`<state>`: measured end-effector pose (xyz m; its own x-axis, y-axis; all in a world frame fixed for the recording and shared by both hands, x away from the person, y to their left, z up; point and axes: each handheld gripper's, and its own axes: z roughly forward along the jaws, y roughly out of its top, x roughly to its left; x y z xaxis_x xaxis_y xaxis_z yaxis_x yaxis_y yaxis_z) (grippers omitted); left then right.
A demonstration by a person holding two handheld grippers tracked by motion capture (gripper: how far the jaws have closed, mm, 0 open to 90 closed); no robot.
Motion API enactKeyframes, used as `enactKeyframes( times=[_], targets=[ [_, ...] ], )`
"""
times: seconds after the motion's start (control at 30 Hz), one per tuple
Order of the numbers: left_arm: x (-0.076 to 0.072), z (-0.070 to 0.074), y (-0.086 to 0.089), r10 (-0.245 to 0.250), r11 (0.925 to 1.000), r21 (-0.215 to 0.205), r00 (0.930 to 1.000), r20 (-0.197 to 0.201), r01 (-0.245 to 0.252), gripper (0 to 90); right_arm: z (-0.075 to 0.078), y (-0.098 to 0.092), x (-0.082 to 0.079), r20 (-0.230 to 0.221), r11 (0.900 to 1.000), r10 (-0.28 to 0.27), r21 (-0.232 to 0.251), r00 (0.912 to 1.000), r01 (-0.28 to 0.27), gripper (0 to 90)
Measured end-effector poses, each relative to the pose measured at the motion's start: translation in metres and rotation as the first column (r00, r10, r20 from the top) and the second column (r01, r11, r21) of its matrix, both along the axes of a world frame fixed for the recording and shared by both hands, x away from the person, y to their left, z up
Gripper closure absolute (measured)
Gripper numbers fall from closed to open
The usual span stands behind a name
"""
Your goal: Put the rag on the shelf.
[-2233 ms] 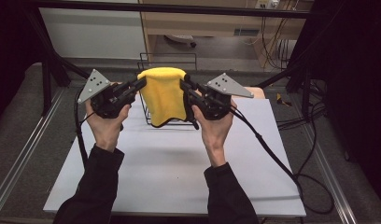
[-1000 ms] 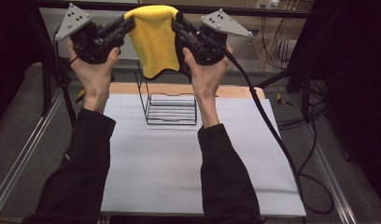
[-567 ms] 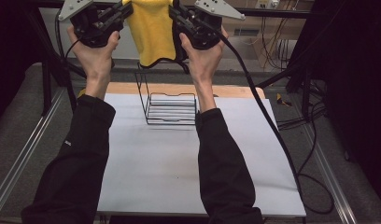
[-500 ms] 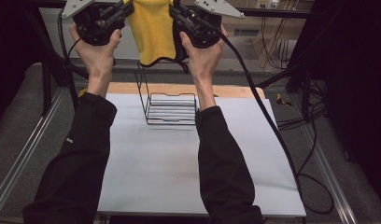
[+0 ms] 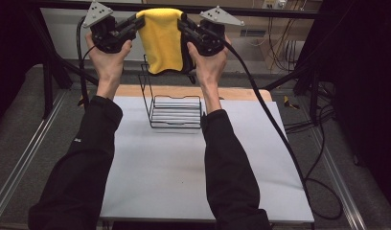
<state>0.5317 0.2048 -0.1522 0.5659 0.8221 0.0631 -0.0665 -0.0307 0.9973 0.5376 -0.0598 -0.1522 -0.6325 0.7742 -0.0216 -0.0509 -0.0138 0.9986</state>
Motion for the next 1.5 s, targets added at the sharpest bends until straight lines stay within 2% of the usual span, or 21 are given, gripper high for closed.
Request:
enactKeyframes(
  times=[0.27,0.4,0.57,0.7,0.93,1.2,1.37,1.5],
  targets=[
    [0.005,-0.025,-0.003,-0.014,0.9991,0.039,0.9987,-0.048,0.016,81.0,-0.029,-0.005,0.002,-0.041,1.000,0.000,-0.005,0.9991,0.000,76.6],
    [0.005,-0.036,-0.003,-0.011,0.9977,0.066,0.9975,-0.070,0.016,81.0,-0.042,-0.006,0.003,-0.062,1.000,0.002,-0.025,0.9981,-0.003,76.5],
    [0.000,-0.049,-0.001,-0.038,0.9960,0.077,0.9957,-0.084,0.045,81.0,-0.057,-0.009,0.000,-0.078,0.999,0.017,-0.029,0.9968,-0.019,76.4],
    [-0.007,-0.054,0.001,-0.058,0.9922,0.105,0.9946,-0.085,0.067,81.0,-0.067,-0.010,-0.004,-0.082,0.999,0.024,-0.029,0.9964,-0.026,76.1],
    [-0.025,-0.055,0.005,-0.096,0.9879,0.114,0.9917,-0.086,0.105,80.6,-0.071,-0.013,-0.019,-0.047,0.997,0.050,-0.051,0.9977,-0.052,75.3],
    [-0.046,-0.056,0.007,-0.113,0.9778,0.168,0.9903,-0.081,0.126,80.5,-0.074,-0.014,-0.035,-0.025,0.993,0.068,-0.096,0.9974,-0.070,74.9],
    [-0.053,-0.058,0.006,-0.101,0.9785,0.171,0.9912,-0.086,0.115,80.5,-0.074,-0.013,-0.044,0.001,0.990,0.060,-0.127,0.9982,-0.059,75.1],
    [-0.051,-0.051,0.003,-0.085,0.9844,0.148,0.9940,-0.070,0.094,80.9,-0.071,-0.014,-0.041,0.001,0.993,0.046,-0.108,0.9990,-0.045,75.8]
  ],
)
